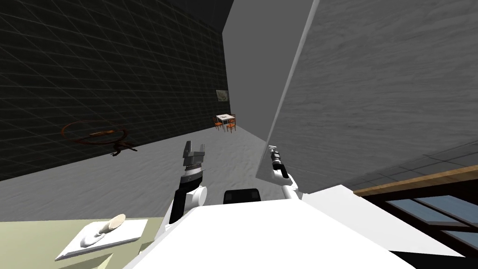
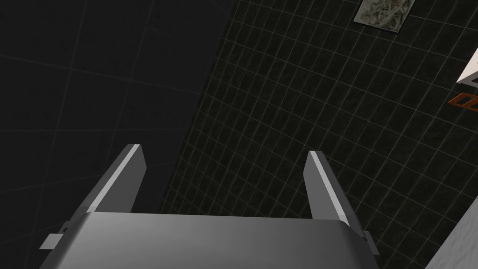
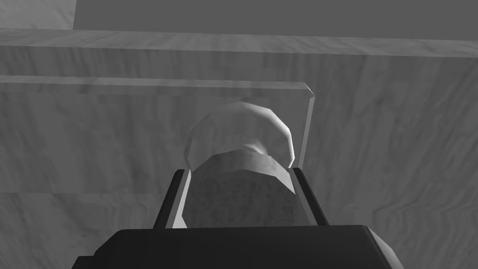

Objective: Push the door open

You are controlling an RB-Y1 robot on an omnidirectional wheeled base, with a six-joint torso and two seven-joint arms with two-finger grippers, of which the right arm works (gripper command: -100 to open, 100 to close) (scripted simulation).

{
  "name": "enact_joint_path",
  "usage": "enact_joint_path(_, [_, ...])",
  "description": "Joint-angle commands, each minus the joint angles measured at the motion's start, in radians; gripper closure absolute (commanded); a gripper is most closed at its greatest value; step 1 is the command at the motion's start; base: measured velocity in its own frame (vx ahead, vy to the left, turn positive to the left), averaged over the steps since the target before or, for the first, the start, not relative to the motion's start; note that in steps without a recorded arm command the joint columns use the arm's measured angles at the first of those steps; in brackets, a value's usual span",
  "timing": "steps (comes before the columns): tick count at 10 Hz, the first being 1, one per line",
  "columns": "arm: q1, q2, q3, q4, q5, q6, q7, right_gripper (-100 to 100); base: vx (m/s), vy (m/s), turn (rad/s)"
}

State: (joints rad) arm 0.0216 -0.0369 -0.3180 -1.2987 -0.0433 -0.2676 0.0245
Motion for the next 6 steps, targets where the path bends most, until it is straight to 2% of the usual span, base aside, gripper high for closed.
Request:
enact_joint_path(1, [-0.007,0.0,-0.027,-0.005,-0.001,-0.01,0.009,100,0.225,0.033,-0.042])
enact_joint_path(4, [0.0,0.013,-0.063,-0.014,-0.007,-0.009,0.015,100,0.2,0.032,-0.052])
enact_joint_path(6, [0.005,0.03,-0.086,-0.02,-0.01,-0.009,0.019,100,0.194,0.048,-0.065])
